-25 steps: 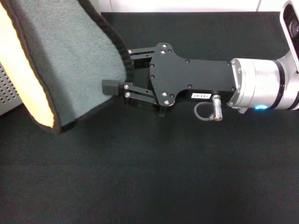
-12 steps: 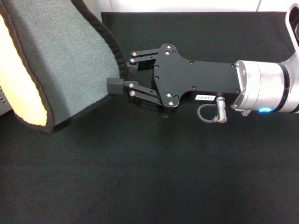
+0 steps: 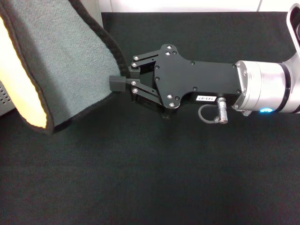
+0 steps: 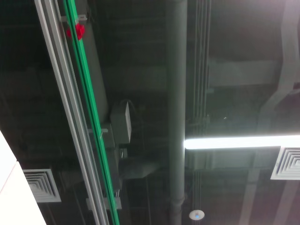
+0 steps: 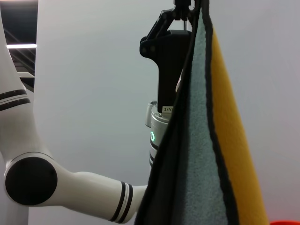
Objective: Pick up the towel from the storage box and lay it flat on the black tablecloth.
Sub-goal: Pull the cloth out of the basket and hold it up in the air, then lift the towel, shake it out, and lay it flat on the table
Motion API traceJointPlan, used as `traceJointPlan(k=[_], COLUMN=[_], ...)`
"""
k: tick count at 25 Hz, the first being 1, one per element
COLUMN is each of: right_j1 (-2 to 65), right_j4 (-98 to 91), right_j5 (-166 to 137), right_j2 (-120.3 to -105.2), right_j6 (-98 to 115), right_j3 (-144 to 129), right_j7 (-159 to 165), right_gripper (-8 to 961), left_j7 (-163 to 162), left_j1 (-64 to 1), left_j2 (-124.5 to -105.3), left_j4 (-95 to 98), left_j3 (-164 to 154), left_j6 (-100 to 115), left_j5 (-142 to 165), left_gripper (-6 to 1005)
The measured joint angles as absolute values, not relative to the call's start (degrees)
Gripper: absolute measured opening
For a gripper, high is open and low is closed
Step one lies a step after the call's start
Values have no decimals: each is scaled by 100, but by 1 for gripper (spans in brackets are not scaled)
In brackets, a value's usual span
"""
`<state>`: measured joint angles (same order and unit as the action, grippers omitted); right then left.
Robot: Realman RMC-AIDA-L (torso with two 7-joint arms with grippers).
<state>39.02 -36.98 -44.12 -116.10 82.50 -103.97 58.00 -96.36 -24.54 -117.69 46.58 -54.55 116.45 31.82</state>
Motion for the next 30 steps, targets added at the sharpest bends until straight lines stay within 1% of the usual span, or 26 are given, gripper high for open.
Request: traceJointPlan(k=[15,20,24,26,30], right_j1=[3827,3772,3376,3077,2422], right_j4=[-3705,-3939,-4662,-5163,-6328], right_j5=[-4388,-4554,-5232,-5676,-6481], right_j2=[-11592,-11515,-11461,-11478,-11562], right_j6=[8427,8439,8436,8410,8386], right_j3=[-10398,-10114,-9407,-9016,-8407], right_j7=[5592,5742,6211,6504,7077], right_gripper=[63,21,4,5,5], left_j7=[-9569,-9499,-9489,-9486,-9334], left_j1=[-2308,-2185,-2053,-1969,-1817], left_j2=[-11791,-11774,-11761,-11760,-11762], left_j4=[4576,4361,4234,4170,4092], left_j3=[-5431,-5448,-5441,-5439,-5442], left_j6=[11645,11645,11646,11649,11653], left_j5=[3274,3472,3768,3952,4344], left_gripper=[9,9,9,9,9])
